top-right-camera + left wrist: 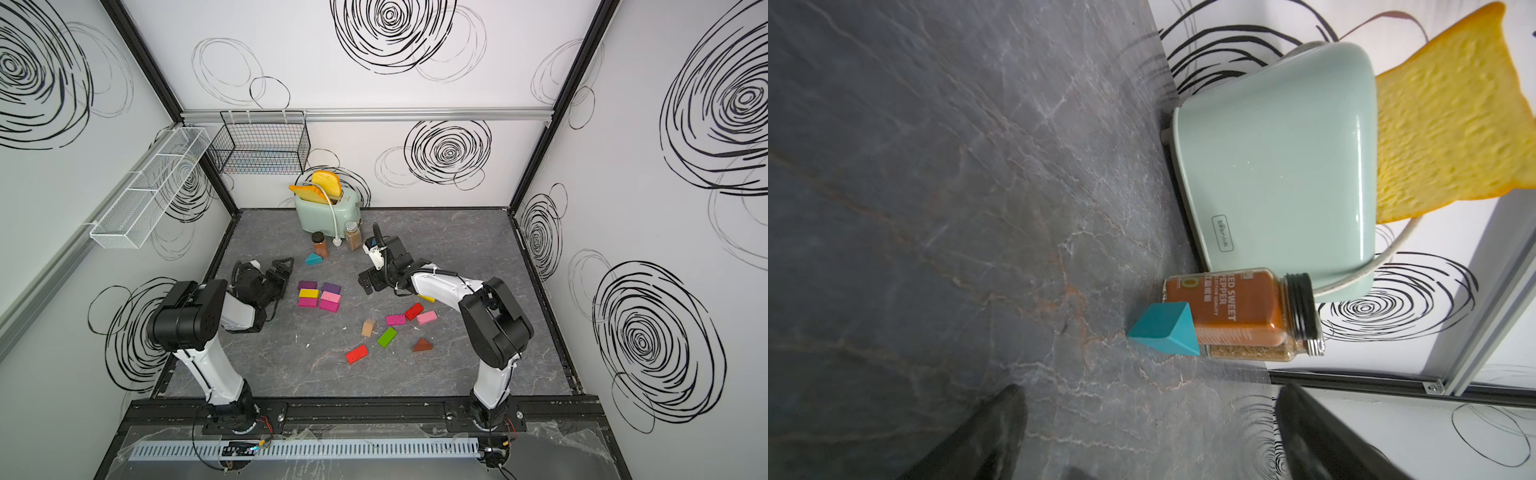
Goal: Assemble a piece of candy with building blocks
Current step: Assemble the building blocks at the center of the board.
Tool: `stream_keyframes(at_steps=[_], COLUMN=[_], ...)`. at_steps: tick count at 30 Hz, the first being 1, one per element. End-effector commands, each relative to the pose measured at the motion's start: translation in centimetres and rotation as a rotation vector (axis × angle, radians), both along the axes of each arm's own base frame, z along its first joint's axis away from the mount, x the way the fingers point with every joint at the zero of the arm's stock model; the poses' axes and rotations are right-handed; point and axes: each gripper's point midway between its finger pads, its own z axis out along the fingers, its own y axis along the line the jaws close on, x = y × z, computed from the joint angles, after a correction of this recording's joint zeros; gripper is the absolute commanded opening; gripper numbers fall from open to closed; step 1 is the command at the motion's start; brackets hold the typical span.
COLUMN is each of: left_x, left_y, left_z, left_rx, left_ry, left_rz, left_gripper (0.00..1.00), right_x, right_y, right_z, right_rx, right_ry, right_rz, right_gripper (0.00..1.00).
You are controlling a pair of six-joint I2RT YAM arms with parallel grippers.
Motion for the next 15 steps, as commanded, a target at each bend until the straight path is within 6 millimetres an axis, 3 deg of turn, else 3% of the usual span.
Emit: stream_keyframes(at_steps=[1, 15], left_x=[-0.4, -1.3], left_y=[-1.9, -4.4], left_z=[-1.2, -2.6], left_rx=[-0.001, -0.021], left_ry=[0.019, 0.051], left_rz=[-0.057, -0.114], left_gripper=[0.98, 0.98], right_x=[0.3, 0.8], right_y=[0.1, -0.8], right_z=[2.1, 2.7], right_rx=[0.061, 0.062], right_ry=[-0.04, -0.056], right_rz=[0.003, -0.015], right_gripper=[0.99, 1.0])
